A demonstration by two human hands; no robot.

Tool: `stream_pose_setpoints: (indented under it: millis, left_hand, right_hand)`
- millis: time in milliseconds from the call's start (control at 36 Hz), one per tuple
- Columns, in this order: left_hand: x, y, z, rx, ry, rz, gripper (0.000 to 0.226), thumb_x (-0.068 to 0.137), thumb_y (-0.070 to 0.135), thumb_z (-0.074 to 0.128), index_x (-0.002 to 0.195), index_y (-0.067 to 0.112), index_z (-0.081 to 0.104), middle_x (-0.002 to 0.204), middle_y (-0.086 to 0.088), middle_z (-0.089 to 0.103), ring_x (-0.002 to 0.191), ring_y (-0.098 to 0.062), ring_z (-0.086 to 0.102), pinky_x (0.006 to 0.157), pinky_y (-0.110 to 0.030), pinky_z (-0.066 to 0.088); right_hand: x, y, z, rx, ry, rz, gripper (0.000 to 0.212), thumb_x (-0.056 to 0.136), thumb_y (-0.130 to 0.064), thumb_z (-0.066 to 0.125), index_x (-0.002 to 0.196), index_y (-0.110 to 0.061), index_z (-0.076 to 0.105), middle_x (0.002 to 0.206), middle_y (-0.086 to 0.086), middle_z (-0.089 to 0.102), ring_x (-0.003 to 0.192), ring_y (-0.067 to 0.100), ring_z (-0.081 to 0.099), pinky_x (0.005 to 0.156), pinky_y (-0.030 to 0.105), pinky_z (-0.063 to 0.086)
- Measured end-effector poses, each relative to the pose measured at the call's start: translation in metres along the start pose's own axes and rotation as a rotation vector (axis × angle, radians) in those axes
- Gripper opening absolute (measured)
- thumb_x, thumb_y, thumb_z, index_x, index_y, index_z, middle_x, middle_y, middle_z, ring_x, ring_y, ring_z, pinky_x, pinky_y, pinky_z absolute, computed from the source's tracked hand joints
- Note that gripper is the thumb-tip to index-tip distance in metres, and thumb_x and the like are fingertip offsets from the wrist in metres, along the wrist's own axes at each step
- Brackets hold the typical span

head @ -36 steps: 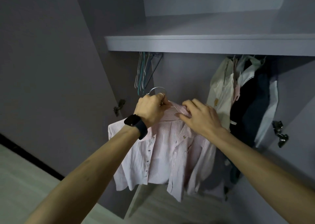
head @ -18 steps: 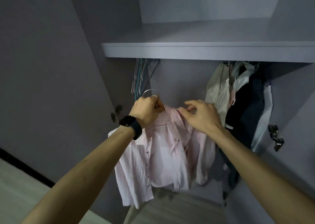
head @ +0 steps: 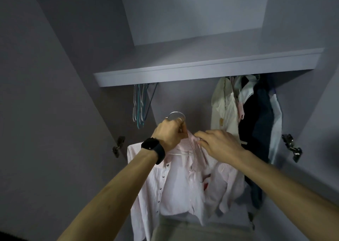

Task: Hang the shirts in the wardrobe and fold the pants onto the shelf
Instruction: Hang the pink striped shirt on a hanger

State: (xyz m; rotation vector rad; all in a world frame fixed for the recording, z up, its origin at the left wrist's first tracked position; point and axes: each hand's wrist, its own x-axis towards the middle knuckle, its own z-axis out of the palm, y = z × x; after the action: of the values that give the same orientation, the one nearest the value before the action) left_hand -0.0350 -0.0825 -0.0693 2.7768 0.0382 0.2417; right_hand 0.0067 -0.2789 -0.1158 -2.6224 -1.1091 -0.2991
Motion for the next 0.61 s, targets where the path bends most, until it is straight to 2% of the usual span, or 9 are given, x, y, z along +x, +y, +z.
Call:
stream_pose_setpoints:
  millis: [56,139,333,444,528,611]
  left_hand:
    - [0.007,0.002,0.002,0.006,-0.014,0.028,0.018,0.086,0.027,0.072,0.084,0.028,0.055,0.083,0.001,0.068,0.079,-0.027,0.065,0.074,-0.041,0.057]
    - [0.015,0.002,0.006,-0.004,-0.035,0.043,0.024,0.087,0.033,0.072,0.086,0.033,0.048,0.083,0.003,0.069,0.079,-0.027,0.066,0.071,-0.039,0.055]
    - [0.034,-0.008,0.007,-0.095,0.008,0.101,0.021,0.087,0.05,0.067,0.102,0.035,0.062,0.097,0.01,0.071,0.091,-0.02,0.066,0.076,-0.035,0.055]
    - [0.042,-0.015,-0.007,-0.048,0.106,0.202,0.016,0.097,0.037,0.058,0.109,0.032,0.066,0.108,0.007,0.069,0.099,-0.02,0.065,0.079,-0.037,0.055]
    - [0.053,-0.025,-0.023,0.034,0.192,0.239,0.022,0.099,0.03,0.052,0.115,0.028,0.066,0.115,0.004,0.064,0.106,-0.022,0.058,0.078,-0.034,0.049]
    - [0.066,-0.038,-0.04,0.128,0.319,0.307,0.032,0.097,0.026,0.051,0.126,0.023,0.061,0.139,-0.001,0.053,0.122,-0.026,0.047,0.093,-0.037,0.041]
  right_hand:
    - [0.001,-0.001,0.0,-0.015,-0.023,0.027,0.022,0.104,-0.035,0.047,0.118,-0.021,0.058,0.095,0.004,0.067,0.089,0.029,0.065,0.065,0.035,0.044]
    - [0.002,-0.001,-0.001,-0.03,-0.042,0.064,0.023,0.104,-0.033,0.047,0.118,-0.019,0.058,0.097,0.006,0.07,0.09,0.03,0.066,0.072,0.039,0.048]
    - [0.002,-0.004,-0.001,-0.025,0.017,0.219,0.023,0.103,-0.037,0.045,0.118,-0.022,0.055,0.099,0.001,0.072,0.09,0.027,0.067,0.077,0.042,0.052]
    - [0.015,-0.006,-0.008,-0.047,0.044,0.292,0.022,0.102,-0.036,0.049,0.118,-0.022,0.058,0.102,-0.003,0.073,0.094,0.024,0.068,0.078,0.037,0.05]
    - [0.025,-0.008,-0.015,-0.069,0.031,0.347,0.022,0.102,-0.035,0.051,0.117,-0.021,0.059,0.101,-0.004,0.074,0.095,0.023,0.068,0.078,0.034,0.048]
    - [0.035,-0.012,-0.016,-0.092,0.007,0.391,0.023,0.102,-0.035,0.052,0.117,-0.02,0.06,0.1,-0.003,0.074,0.098,0.023,0.067,0.078,0.033,0.046]
